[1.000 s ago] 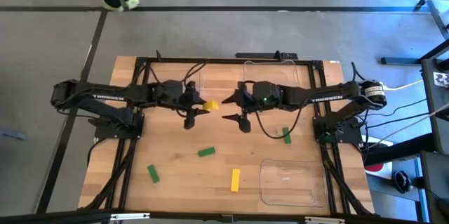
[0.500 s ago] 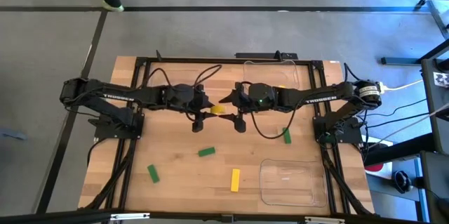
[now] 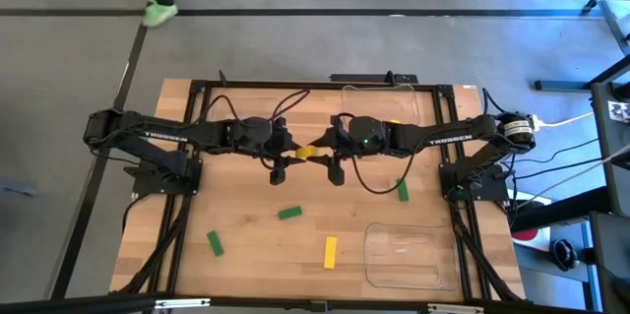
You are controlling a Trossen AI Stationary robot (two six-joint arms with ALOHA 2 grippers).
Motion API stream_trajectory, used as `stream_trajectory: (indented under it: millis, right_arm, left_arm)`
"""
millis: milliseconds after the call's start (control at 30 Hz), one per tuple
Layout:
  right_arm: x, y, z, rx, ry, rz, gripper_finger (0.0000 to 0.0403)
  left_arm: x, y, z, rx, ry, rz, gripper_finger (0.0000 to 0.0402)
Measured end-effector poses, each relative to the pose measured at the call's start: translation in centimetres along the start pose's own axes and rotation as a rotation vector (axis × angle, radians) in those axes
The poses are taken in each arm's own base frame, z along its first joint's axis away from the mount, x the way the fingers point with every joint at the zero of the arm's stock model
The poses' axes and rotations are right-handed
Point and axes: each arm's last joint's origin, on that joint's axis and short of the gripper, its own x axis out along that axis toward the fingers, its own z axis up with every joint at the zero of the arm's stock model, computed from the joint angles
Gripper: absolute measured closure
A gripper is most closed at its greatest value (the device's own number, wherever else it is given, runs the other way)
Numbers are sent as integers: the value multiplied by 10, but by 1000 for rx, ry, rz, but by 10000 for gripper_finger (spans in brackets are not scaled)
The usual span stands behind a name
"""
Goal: Sort & place blocks by color
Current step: Put the left yellow block into the top right transparent bin
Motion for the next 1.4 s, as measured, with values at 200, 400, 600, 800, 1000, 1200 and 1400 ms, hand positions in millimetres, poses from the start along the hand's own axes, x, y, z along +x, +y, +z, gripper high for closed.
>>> stream_trajectory:
  millis: [200,400,600,800,1000,1200,1400]
  right_arm:
    - [0,0,0,-2,2,5,269]
    - [-1,0,0,-2,3,13,269]
    - [-20,-5,3,-15,77,-1,269]
    - [-46,-17,4,-22,185,-76,269]
    - [-82,-26,19,-71,154,-202,269]
    - [-140,-40,47,-74,-26,-404,269]
    - [-170,-46,51,-53,-54,-472,269]
  left_arm:
    - [0,0,0,-9,2,-5,280]
    - [0,0,0,-8,-2,-1,257]
    - [-9,7,3,-68,-12,0,194]
    - [-37,20,8,-74,-21,39,187]
    - [-63,28,22,-81,-146,72,187]
    - [-74,30,30,-80,-240,44,186]
    - [-73,30,31,-75,-243,42,186]
